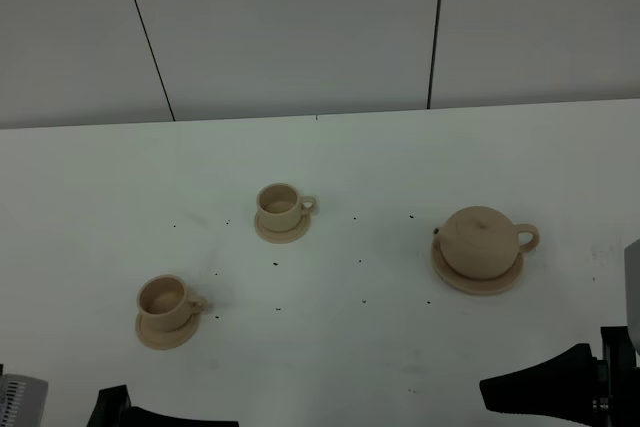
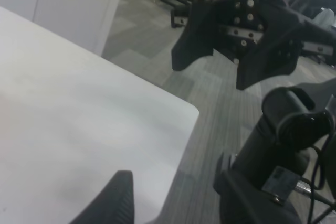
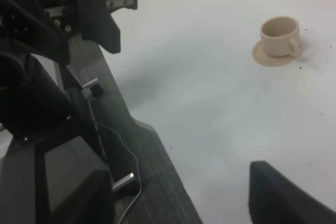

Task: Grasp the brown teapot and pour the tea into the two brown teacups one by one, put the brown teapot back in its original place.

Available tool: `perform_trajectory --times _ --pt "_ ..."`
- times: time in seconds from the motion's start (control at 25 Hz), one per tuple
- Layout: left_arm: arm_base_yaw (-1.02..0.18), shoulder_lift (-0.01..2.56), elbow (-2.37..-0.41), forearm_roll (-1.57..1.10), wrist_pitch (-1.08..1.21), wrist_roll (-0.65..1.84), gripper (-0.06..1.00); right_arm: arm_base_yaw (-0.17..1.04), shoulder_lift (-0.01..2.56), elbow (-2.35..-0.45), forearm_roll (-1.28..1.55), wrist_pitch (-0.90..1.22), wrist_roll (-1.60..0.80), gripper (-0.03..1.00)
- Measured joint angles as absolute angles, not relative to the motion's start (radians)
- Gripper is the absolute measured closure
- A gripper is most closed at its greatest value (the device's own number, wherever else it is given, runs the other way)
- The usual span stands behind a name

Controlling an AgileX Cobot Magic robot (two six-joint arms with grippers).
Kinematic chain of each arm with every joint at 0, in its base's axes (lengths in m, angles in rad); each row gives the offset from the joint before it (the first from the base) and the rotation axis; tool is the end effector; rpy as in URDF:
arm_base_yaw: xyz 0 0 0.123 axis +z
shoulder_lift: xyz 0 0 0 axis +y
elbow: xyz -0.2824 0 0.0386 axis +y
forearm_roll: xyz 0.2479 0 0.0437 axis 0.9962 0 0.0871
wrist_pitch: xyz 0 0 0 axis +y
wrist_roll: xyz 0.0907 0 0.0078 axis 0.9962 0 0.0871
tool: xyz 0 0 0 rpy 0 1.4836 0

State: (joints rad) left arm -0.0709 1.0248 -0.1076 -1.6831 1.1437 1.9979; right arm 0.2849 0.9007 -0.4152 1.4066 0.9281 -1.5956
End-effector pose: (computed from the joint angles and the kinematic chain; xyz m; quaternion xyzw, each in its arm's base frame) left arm 0.0979 -0.0895 0.1927 0.3371 0.7105 -0.4537 0.4192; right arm 0.1142 0.1084 0.2592 -0.4218 0.7061 0.3882 0.4157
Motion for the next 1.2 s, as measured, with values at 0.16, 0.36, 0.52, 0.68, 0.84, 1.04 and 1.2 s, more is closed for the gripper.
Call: perform_trajectory --times 0.16,0.36,0.52,0.68,0.84,1.04,1.2 --pt "-0.071 1.025 -0.108 -1.696 1.144 2.017 0.49 0.285 0.901 -0.415 1.407 0.927 -1.596 0.44" --pt "-0.071 1.025 -0.108 -1.696 1.144 2.023 0.48 0.285 0.901 -0.415 1.407 0.922 -1.596 0.44" --pt "-0.071 1.025 -0.108 -1.696 1.144 2.024 0.48 0.285 0.901 -0.415 1.407 0.92 -1.596 0.44" --pt "-0.071 1.025 -0.108 -1.696 1.145 2.026 0.48 0.285 0.901 -0.415 1.407 0.919 -1.596 0.44" --pt "-0.071 1.025 -0.108 -1.719 1.171 2.027 0.49 0.285 0.901 -0.415 1.432 0.914 -1.596 0.44" --pt "-0.071 1.025 -0.134 -1.719 1.18 2.006 0.55 0.285 0.901 -0.415 1.461 0.899 -1.596 0.44" --pt "-0.071 1.025 -0.212 -1.719 1.18 1.936 0.65 0.285 0.901 -0.415 1.477 0.882 -1.596 0.46"
